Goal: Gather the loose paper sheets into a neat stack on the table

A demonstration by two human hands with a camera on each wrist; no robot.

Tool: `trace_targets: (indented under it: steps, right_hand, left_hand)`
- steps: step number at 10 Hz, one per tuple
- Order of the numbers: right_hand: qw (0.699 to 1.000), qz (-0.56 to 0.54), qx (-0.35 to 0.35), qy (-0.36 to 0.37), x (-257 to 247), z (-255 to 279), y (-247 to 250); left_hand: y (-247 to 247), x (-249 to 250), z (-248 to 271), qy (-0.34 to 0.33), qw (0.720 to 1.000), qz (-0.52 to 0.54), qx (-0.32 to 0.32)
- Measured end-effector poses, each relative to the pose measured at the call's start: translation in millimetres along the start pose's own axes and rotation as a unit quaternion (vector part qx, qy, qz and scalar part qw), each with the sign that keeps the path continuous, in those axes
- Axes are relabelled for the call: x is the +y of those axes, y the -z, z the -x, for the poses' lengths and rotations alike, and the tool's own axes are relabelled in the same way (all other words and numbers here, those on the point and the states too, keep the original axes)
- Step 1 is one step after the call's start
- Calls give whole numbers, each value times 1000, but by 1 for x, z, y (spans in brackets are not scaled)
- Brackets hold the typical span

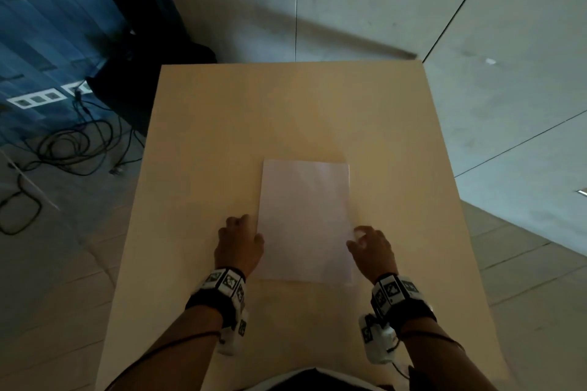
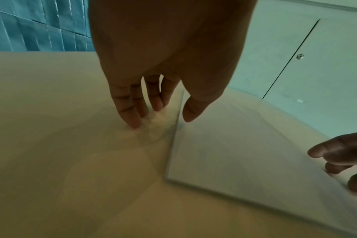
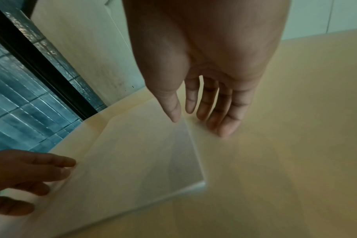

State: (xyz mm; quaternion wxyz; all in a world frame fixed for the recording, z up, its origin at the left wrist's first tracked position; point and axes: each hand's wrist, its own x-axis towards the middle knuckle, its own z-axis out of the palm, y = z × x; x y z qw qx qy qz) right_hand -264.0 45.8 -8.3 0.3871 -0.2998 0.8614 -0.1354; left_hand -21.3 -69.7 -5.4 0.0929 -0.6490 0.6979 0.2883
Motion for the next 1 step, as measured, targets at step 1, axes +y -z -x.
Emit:
trace_targets:
  steps: [1]
  right_hand:
    - [1000, 10, 6, -2, 25, 21, -7]
  left_hand:
    - [-10, -23, 28, -1, 1000, 2, 7]
